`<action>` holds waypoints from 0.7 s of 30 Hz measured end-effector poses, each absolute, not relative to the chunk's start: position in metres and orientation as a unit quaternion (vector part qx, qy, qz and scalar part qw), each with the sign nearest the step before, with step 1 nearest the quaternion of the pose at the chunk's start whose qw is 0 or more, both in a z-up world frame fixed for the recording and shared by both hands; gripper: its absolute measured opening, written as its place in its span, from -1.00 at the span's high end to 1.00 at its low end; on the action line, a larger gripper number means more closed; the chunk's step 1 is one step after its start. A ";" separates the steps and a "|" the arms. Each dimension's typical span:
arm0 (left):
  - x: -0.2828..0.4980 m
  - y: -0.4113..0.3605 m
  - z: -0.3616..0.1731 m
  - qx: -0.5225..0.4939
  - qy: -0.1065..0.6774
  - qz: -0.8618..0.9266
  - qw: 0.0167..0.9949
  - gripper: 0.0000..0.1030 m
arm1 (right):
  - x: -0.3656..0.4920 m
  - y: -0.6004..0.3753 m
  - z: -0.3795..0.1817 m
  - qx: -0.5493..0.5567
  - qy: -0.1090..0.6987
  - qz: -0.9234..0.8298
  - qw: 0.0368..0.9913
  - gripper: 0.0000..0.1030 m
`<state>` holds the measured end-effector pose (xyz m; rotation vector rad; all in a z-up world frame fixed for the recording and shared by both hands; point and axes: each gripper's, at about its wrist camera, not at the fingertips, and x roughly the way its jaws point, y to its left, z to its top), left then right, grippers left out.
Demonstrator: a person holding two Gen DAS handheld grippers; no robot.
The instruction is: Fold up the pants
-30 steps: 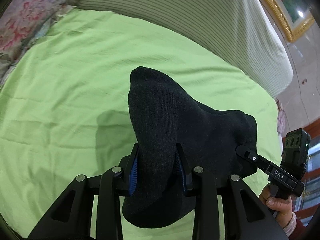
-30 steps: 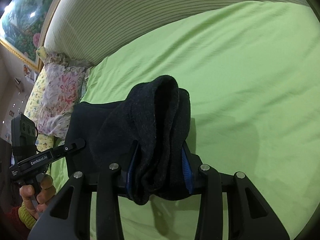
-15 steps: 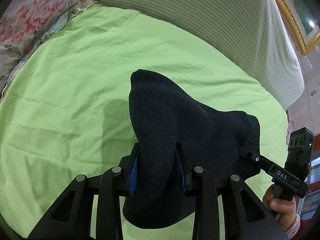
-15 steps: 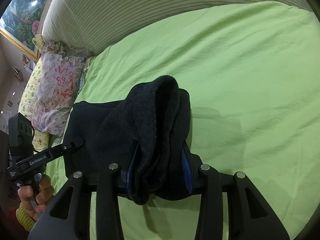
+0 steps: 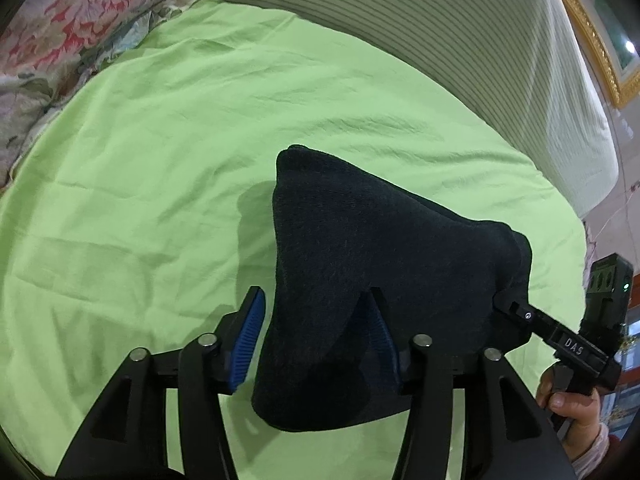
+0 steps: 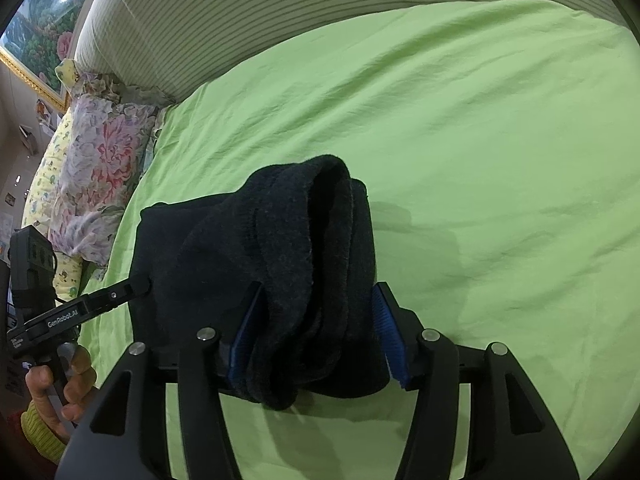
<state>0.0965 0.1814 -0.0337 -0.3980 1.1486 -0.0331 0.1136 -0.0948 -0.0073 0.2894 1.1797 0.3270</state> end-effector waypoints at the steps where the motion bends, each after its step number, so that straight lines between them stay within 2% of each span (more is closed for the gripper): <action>1: 0.096 0.181 -0.032 -0.183 0.539 -0.014 0.822 -0.10 | 0.113 -0.094 -0.006 0.131 0.551 0.152 0.810 -0.10; 4: 0.092 0.181 -0.029 -0.181 0.537 -0.014 0.824 -0.18 | 0.110 -0.093 -0.001 0.118 0.544 0.152 0.816 -0.13; 9: 0.081 0.183 -0.025 -0.177 0.533 -0.013 0.827 -0.29 | 0.100 -0.093 0.014 0.109 0.522 0.158 0.831 -0.41; 11: 0.076 0.182 -0.021 -0.173 0.531 -0.008 0.830 -0.37 | 0.096 -0.091 0.019 0.101 0.515 0.161 0.836 -0.45; 21: 0.045 0.171 -0.010 -0.150 0.521 0.005 0.840 -0.49 | 0.073 -0.084 0.030 0.068 0.495 0.172 0.849 -0.53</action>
